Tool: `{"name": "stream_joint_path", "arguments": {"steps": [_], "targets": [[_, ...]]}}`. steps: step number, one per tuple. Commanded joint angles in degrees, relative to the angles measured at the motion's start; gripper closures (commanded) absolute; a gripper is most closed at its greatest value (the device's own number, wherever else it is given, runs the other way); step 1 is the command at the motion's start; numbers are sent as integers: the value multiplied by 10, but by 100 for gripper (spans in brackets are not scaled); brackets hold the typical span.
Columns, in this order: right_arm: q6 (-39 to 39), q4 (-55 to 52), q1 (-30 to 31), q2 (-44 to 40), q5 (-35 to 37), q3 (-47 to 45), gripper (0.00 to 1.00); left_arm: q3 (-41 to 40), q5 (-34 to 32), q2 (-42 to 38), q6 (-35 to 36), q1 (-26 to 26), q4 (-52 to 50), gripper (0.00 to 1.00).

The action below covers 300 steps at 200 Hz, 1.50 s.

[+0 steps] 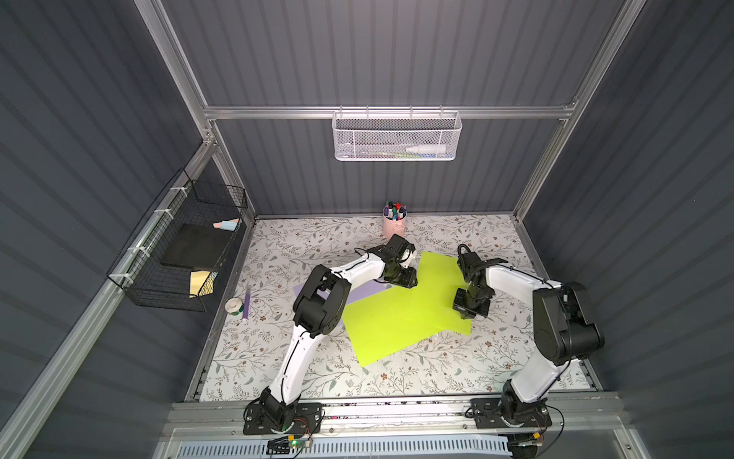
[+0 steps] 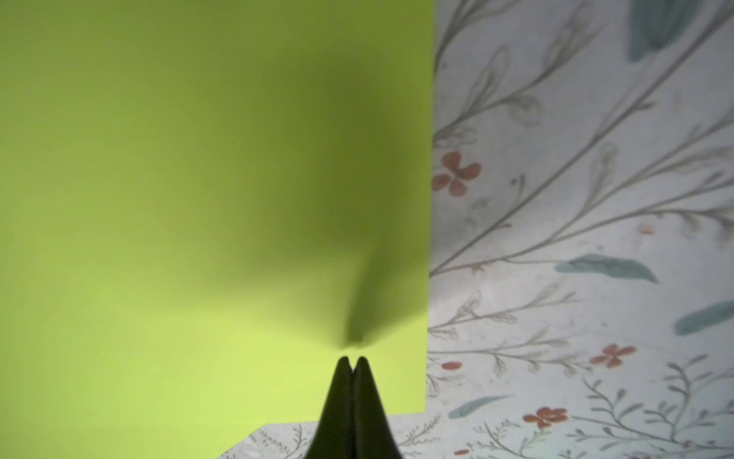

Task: Fold the rectangular paper in half along the long edge
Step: Pick up the paper from the center of the board.

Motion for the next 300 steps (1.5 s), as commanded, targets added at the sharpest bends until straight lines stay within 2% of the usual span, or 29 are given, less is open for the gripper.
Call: {"name": "stream_joint_path", "arguments": {"steps": [1, 16, 36, 59, 96, 119, 135, 143, 169, 196, 224, 253, 277, 300], "targets": [[-7, -14, -18, -15, -31, 17, 100, 1, -27, -24, 2, 9, -35, 23], [-10, -8, -18, -10, -41, 17, 100, 0, -28, -46, 0, 10, -21, 13], [-7, 1, -21, -11, -48, 10, 100, 7, -27, -61, 0, 9, 3, 11], [-4, 23, -50, -54, -66, -15, 100, 33, -14, -50, -1, 8, 9, 17], [-20, 51, -153, -137, -117, -64, 100, 94, 9, -22, 17, 4, -13, 32], [-35, 35, -195, -132, -116, -69, 100, 134, 10, -8, 27, -7, -17, 33], [-42, 34, -199, -108, -119, -58, 100, 169, 10, 13, 27, -12, -30, 34], [-39, 37, -198, -93, -118, -49, 100, 180, 30, 21, 27, -12, -32, 34], [-31, 30, -199, -42, -79, -11, 100, 188, 49, 37, 27, -13, -17, 34], [-18, 45, -207, -40, -65, -5, 100, 209, 61, 60, 28, -19, -17, 36], [-10, 70, -216, -53, -68, -23, 100, 230, 85, 92, 8, -28, -14, 47], [-13, 104, -228, -58, -85, -48, 85, 222, 86, 110, 6, -43, -8, 57], [-11, 127, -239, -65, -93, -68, 61, 201, 89, 119, -1, -46, 5, 61], [-12, 140, -242, -72, -98, -81, 49, 189, 91, 125, -3, -48, 11, 64]]}}
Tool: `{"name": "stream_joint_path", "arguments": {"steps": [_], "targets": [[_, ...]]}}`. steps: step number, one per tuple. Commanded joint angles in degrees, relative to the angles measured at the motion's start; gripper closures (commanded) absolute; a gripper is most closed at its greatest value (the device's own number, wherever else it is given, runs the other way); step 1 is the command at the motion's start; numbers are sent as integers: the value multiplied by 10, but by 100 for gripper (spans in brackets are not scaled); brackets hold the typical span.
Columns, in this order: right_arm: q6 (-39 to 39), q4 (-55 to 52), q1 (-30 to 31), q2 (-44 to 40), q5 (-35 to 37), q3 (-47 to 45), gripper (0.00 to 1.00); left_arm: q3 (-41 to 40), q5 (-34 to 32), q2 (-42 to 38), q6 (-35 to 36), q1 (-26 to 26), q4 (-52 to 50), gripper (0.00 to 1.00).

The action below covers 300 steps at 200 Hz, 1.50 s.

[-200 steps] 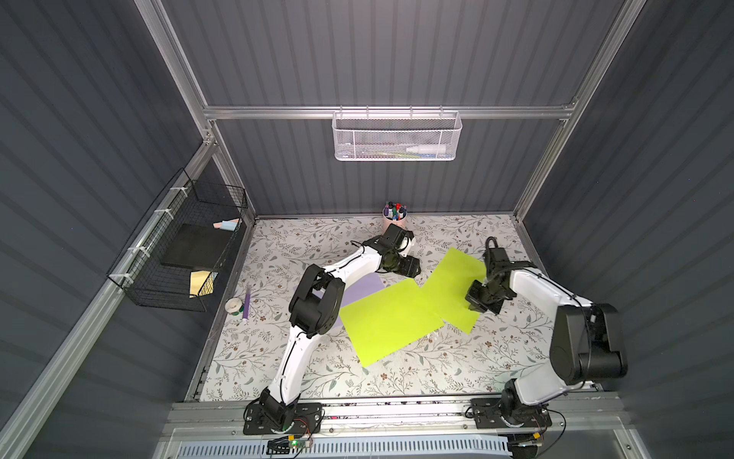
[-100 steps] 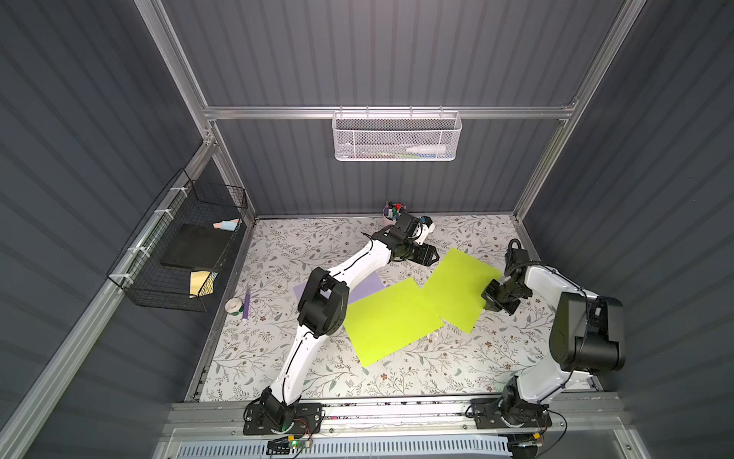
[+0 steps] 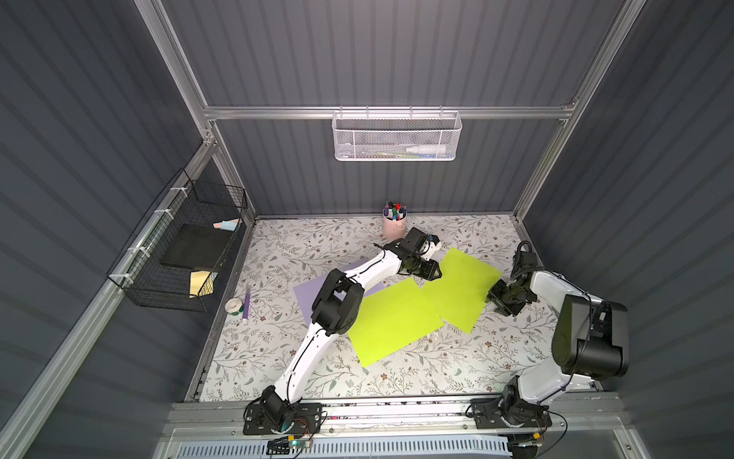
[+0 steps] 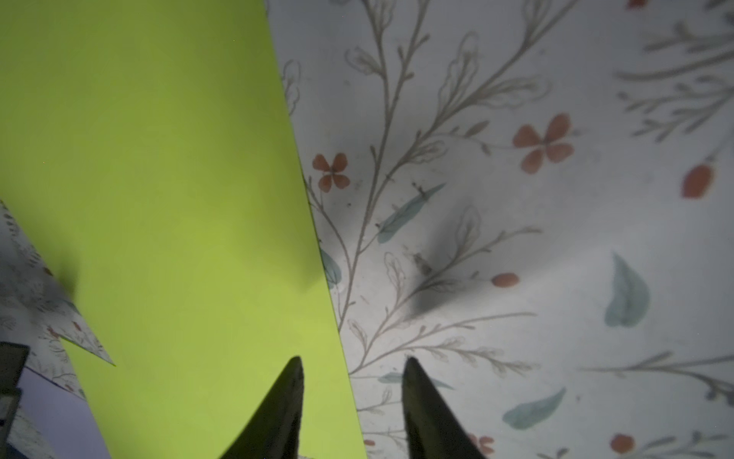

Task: Fold the rectangular paper in half along the long edge
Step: Pick up the paper from the center of the board.

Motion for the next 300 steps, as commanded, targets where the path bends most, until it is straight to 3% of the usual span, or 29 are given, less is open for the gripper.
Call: {"name": "stream_joint_path", "arguments": {"steps": [1, 45, 119, 185, 226, 300], "targets": [[2, 20, -5, -19, -9, -15, 49, -15, 14, 15, -4, -5, 12, 64], [3, 92, -5, -9, -70, -52, 43, -28, -6, 28, -13, -5, 12, 74], [13, 136, 5, 58, -91, -43, 40, -66, -43, 35, -21, -5, -7, 93], [13, 122, 65, 72, -108, 11, 38, -88, -35, 31, -21, -5, 1, 95], [23, 167, 96, 75, -179, 31, 38, -90, -35, 28, -21, -5, -1, 95], [49, 235, 98, 103, -234, 102, 37, -103, -37, 20, -17, -5, -3, 95]]}}
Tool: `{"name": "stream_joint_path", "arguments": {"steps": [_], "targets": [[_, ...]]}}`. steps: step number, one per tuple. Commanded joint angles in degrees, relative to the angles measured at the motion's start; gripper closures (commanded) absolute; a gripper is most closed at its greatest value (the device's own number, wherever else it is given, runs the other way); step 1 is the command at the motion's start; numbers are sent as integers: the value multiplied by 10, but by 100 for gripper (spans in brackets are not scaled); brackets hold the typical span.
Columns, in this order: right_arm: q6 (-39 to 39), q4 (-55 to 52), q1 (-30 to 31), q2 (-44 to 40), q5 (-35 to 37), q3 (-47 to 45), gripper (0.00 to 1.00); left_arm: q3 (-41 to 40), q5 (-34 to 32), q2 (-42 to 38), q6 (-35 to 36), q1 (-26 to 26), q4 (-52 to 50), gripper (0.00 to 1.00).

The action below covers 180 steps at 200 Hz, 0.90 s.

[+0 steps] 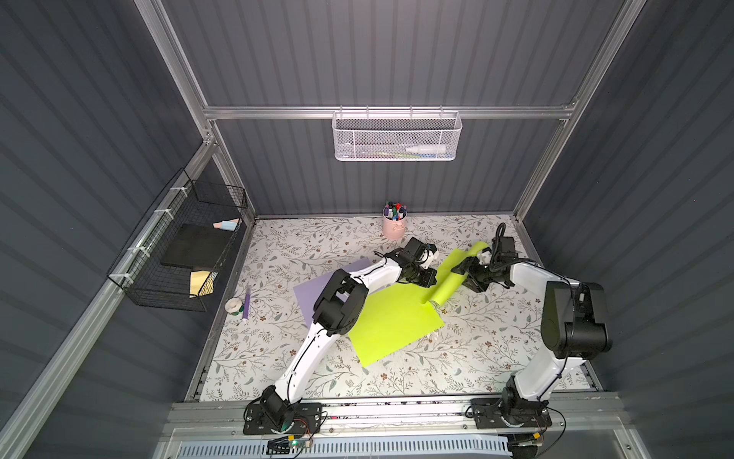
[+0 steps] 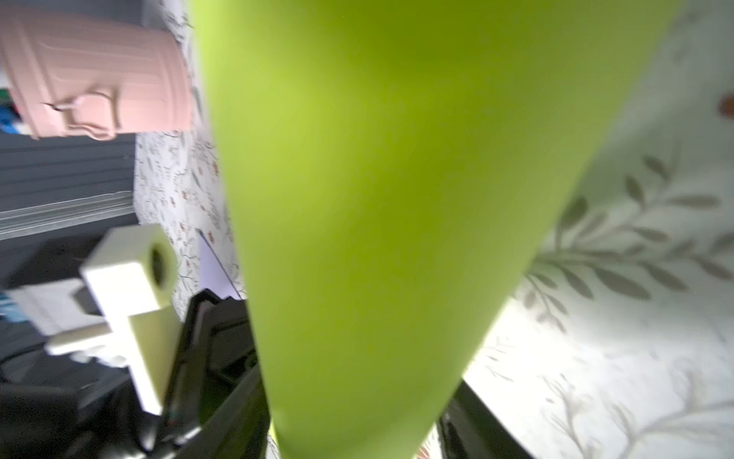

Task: Fold the rectangular paper in half along the long edge
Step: Pick up the paper from the center of the board.

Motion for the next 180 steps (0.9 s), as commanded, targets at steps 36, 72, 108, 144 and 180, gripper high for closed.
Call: {"name": "stream_joint_path", "arguments": {"steps": [36, 72, 108, 144, 180], "targets": [[16, 25, 0, 45, -34, 49, 37, -41, -29, 6, 7, 0, -69, 95], [12, 40, 0, 41, -42, 32, 37, -39, -27, 11, 7, 0, -71, 95], [10, 73, 3, 18, -66, 10, 36, -34, -26, 17, 7, 0, -72, 95], [-12, 44, 20, 11, -75, 18, 36, -33, -25, 21, 6, 0, -73, 95], [-9, 42, 35, 5, -69, 0, 37, -29, -25, 23, 5, 0, -75, 95]]}}
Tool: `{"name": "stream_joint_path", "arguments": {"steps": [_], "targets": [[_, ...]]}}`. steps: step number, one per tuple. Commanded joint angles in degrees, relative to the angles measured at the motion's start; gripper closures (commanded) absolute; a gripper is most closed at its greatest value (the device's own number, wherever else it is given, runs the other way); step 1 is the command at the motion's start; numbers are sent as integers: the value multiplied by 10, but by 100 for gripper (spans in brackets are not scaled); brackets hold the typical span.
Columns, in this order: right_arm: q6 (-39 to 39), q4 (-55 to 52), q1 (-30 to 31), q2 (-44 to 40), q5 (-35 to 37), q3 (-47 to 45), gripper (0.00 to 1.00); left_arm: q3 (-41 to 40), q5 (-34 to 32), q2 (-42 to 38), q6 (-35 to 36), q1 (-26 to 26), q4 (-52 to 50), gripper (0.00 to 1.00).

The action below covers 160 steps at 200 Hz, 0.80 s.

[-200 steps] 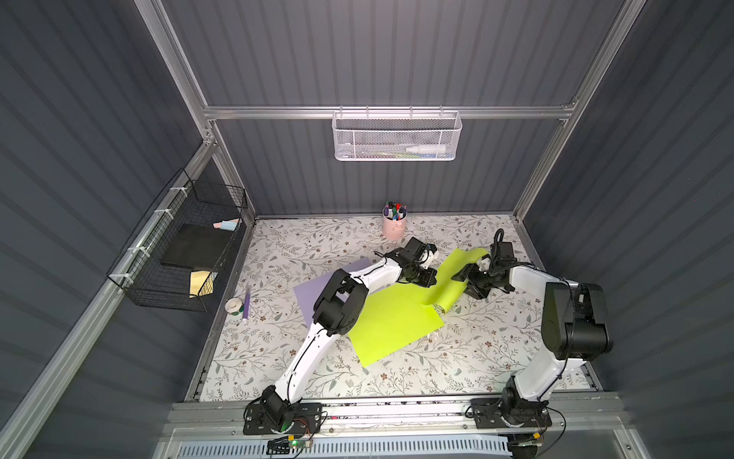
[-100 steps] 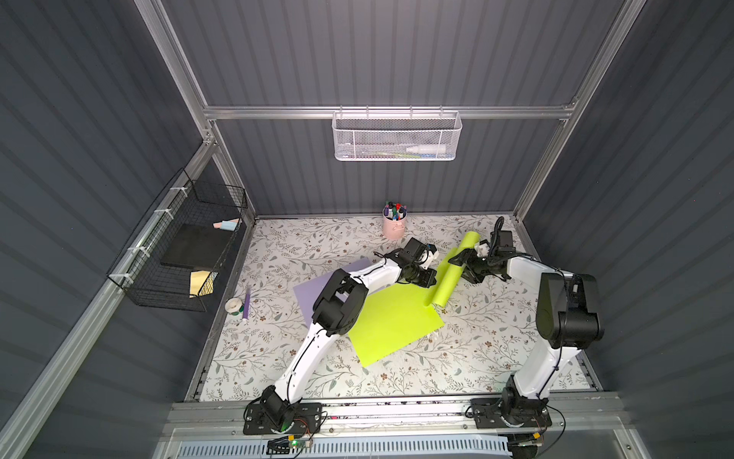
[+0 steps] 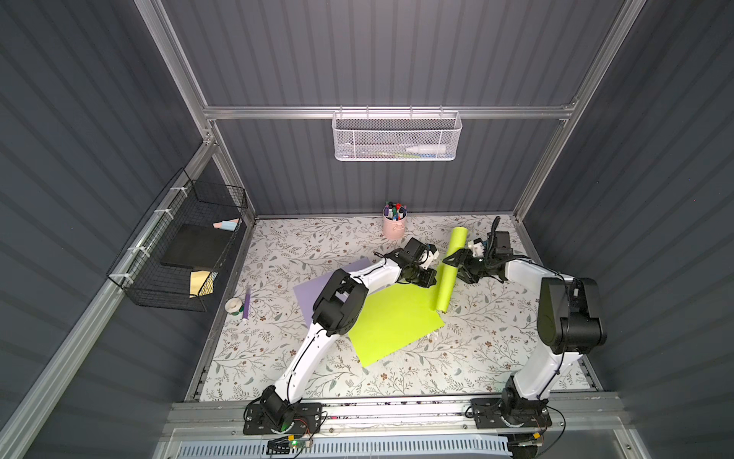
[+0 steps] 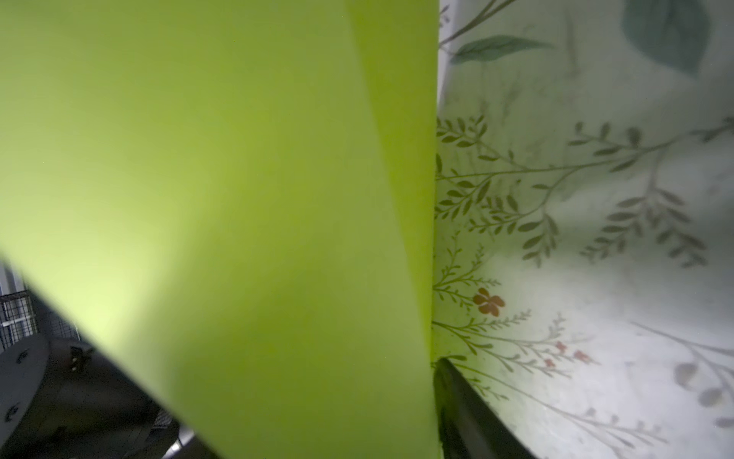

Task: Fold the rectangular paper in half along the long edge
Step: Pick up the paper from the center of the board.

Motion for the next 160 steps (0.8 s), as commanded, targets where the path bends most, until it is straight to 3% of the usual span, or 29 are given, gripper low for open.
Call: {"name": "stream_joint_path", "arguments": {"steps": [1, 95, 160], "targets": [[-7, -12, 9, -12, -5, -14, 37, -19, -25, 28, 5, 0, -83, 95], [-23, -62, 11, -75, 62, -104, 38, -23, -23, 29, 3, 0, -83, 95], [-18, -89, 4, -98, 122, -114, 43, -29, -25, 28, 4, 0, -83, 95]]}}
